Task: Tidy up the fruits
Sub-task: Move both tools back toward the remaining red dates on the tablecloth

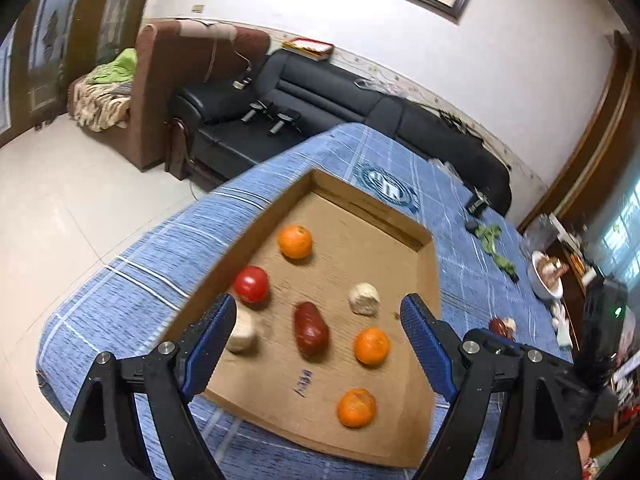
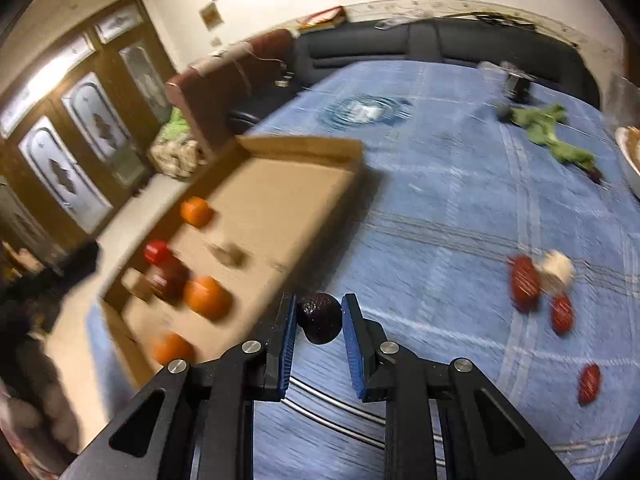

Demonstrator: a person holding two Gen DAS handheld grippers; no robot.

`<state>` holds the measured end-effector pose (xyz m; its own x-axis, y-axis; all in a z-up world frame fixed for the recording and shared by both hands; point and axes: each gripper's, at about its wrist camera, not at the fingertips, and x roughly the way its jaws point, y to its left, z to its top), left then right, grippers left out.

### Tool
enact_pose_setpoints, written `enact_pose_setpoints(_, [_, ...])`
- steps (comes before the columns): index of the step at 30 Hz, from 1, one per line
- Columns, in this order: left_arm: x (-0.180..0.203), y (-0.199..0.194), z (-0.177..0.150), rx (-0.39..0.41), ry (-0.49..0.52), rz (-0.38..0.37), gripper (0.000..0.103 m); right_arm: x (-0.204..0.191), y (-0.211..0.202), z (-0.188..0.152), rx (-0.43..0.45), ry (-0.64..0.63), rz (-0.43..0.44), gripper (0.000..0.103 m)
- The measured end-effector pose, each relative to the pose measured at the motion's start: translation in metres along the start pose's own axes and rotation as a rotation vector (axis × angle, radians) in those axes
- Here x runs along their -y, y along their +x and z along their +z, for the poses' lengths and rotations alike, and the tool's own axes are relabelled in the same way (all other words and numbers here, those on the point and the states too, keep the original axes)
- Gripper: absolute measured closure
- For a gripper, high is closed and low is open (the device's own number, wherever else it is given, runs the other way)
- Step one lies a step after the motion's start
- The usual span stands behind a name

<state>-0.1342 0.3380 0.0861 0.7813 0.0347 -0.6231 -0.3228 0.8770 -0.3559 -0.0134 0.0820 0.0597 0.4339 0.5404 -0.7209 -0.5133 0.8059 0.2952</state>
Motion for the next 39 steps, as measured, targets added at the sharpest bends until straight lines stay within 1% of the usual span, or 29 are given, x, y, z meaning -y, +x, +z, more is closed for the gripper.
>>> enact_pose_setpoints(1, [-0.005,-0.003,0.001,0.014,-0.007,0.006,0.019,-0.009,0.004,0.008,-0.005,-0.004,0.037,0.077])
enact_pose_setpoints(4, [-0.013,-0.007,0.002,0.033,-0.024,0.008,0.019,-0.031,0.021,0.021,-0.029,-0.031,0.075,0.077])
enact_pose_setpoints(7, [-0.021,-0.008,0.004,0.038,-0.033,0.019,0.019,-0.051,0.042,0.025,-0.052,-0.077,0.042,0.076])
enact_pose_setpoints(10, [-0.029,-0.007,0.006,0.035,-0.050,0.024,0.019,-0.061,0.058,0.024,-0.083,-0.092,0.019,0.076])
enact_pose_setpoints(14, [-0.033,-0.002,0.006,0.019,-0.064,0.026,0.019,-0.060,0.068,0.021,-0.096,-0.103,-0.011,0.074])
enact_pose_setpoints(18, [-0.030,-0.003,0.005,0.018,-0.057,0.024,0.019,-0.052,0.065,0.022,-0.086,-0.082,-0.017,0.072])
enact_pose_setpoints(22, [-0.021,-0.008,0.005,0.028,-0.040,0.024,0.019,-0.040,0.043,0.027,-0.037,-0.037,-0.013,0.071])
enact_pose_setpoints(27, [-0.003,-0.013,0.001,0.030,-0.003,0.017,0.019,-0.013,-0.002,0.023,0.043,0.012,-0.032,0.070])
enact_pose_setpoints(30, [0.008,-0.015,-0.001,0.024,0.019,0.013,0.019,0.012,-0.026,0.015,0.076,0.050,-0.071,0.069])
enact_pose_setpoints(34, [0.025,-0.016,-0.006,0.014,0.060,0.011,0.019,0.056,-0.056,-0.004,0.112,0.117,-0.141,0.069])
enact_pose_setpoints(39, [0.063,-0.014,-0.016,-0.001,0.160,0.003,0.019,0.106,-0.085,-0.026,0.149,0.210,-0.208,0.069])
